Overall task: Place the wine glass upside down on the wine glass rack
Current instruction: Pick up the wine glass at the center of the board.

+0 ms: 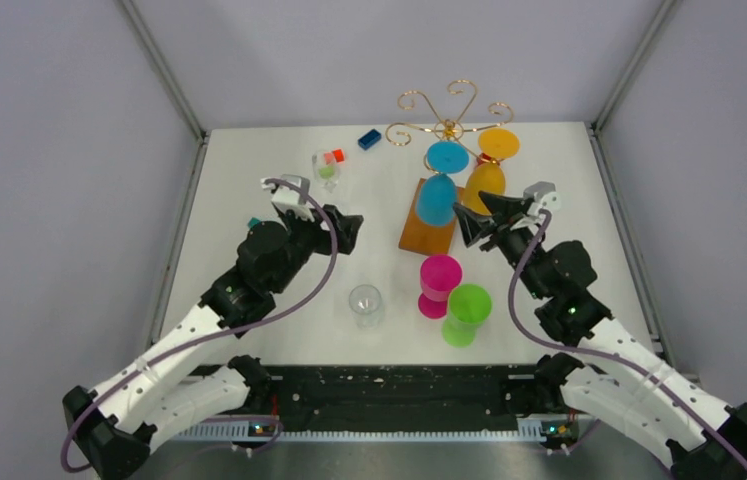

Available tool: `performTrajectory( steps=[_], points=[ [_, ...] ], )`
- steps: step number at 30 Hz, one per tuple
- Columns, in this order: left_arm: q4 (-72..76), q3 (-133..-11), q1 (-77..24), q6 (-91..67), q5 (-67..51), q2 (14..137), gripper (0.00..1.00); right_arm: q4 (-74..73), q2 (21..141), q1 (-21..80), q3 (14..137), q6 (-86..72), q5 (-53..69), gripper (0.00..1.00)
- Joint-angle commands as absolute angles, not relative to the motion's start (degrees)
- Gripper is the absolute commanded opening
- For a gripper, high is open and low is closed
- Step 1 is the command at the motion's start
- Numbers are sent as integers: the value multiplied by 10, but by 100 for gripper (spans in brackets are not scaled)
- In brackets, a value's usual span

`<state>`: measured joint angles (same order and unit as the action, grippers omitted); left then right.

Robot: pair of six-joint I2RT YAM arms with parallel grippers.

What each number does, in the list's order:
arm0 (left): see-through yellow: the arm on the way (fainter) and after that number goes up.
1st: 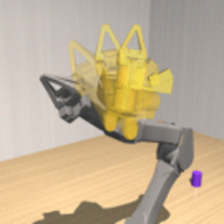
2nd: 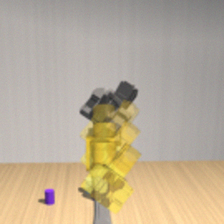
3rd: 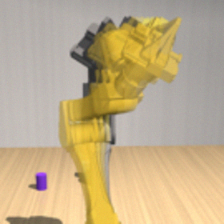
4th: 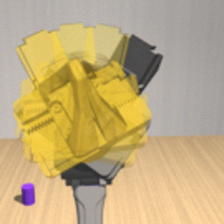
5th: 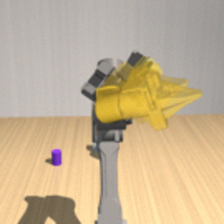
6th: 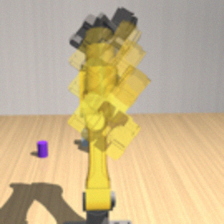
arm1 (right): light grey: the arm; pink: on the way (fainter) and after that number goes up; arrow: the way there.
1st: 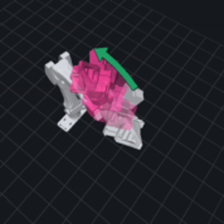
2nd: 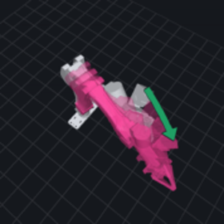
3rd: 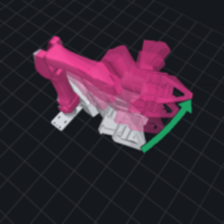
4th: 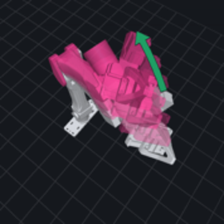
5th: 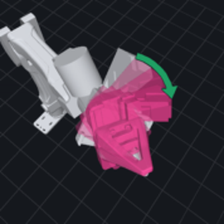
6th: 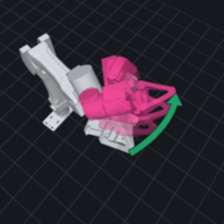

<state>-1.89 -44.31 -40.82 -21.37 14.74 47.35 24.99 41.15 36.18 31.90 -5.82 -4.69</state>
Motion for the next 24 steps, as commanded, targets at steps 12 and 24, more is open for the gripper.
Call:
performTrajectory(
  steps=[12, 24],
  points=[
    [14, -464, -409, -245, -150, 554, 79, 72, 391, 356, 405, -122, -192, 58],
    [3, -509, -422, -314, -244, 683, 74, 63, 398, 356, 410, -117, -217, 58]
  ],
)
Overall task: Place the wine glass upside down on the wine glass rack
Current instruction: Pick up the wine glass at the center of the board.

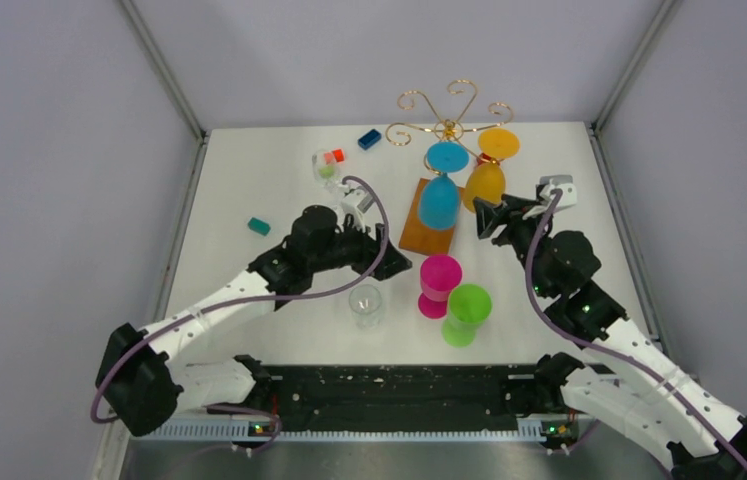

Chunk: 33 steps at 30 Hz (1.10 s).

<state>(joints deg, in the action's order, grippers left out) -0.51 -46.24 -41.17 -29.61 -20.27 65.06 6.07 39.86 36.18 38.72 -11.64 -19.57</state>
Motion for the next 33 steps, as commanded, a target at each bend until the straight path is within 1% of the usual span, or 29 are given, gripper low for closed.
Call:
performTrajectory(
  steps=[1, 12, 23, 28, 31, 33],
  points=[
    [-18, -517, -424, -310, -244, 694, 74, 63, 398, 356, 410, -117, -219, 58],
    [-38, -557, -464, -312, -196, 761, 75, 52, 393, 356, 407, -107, -234, 58],
    [-92, -600, -500, -291, -76, 813, 72, 41, 384, 356, 406, -103, -244, 58],
    [-128, -627, -513, -269, -24, 837, 66, 40, 384, 356, 406, -101, -247, 58],
    [-146, -637, -517, -257, -6, 845, 59, 40, 383, 356, 405, -101, -249, 58],
    [-152, -639, -518, -253, 14, 846, 53, 40, 384, 356, 405, -101, -249, 58]
  ],
)
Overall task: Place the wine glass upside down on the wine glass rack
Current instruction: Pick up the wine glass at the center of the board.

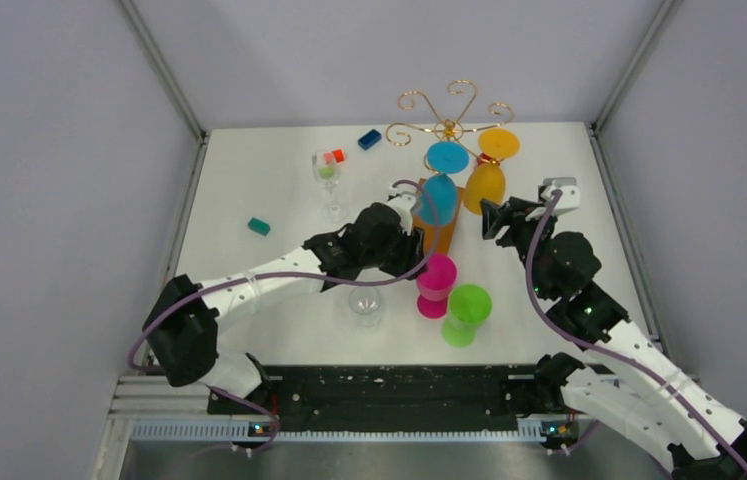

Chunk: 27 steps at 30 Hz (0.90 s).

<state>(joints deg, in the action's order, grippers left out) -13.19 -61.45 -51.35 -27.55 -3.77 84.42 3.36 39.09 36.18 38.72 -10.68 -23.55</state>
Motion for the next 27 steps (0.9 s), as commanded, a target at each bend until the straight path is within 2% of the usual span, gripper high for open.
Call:
performTrajectory(
  steps=[1, 6, 9, 18, 22, 27],
  points=[
    [-154, -638, -518, -251, 18, 846, 50, 41, 384, 356, 405, -100, -249, 58],
    [-164, -636, -519, -247, 28, 841, 39, 43, 385, 356, 403, -101, -250, 58],
    [-169, -635, -519, -247, 31, 835, 37, 44, 385, 356, 404, -100, -250, 58],
    [-173, -634, -519, -236, 35, 815, 9, 50, 387, 356, 403, -98, -250, 58],
    [-170, -631, -519, -230, 27, 796, 1, 52, 385, 356, 403, -100, -251, 58],
    [-168, -624, -519, -210, 20, 755, 0, 53, 383, 356, 406, -100, -252, 58]
  ],
)
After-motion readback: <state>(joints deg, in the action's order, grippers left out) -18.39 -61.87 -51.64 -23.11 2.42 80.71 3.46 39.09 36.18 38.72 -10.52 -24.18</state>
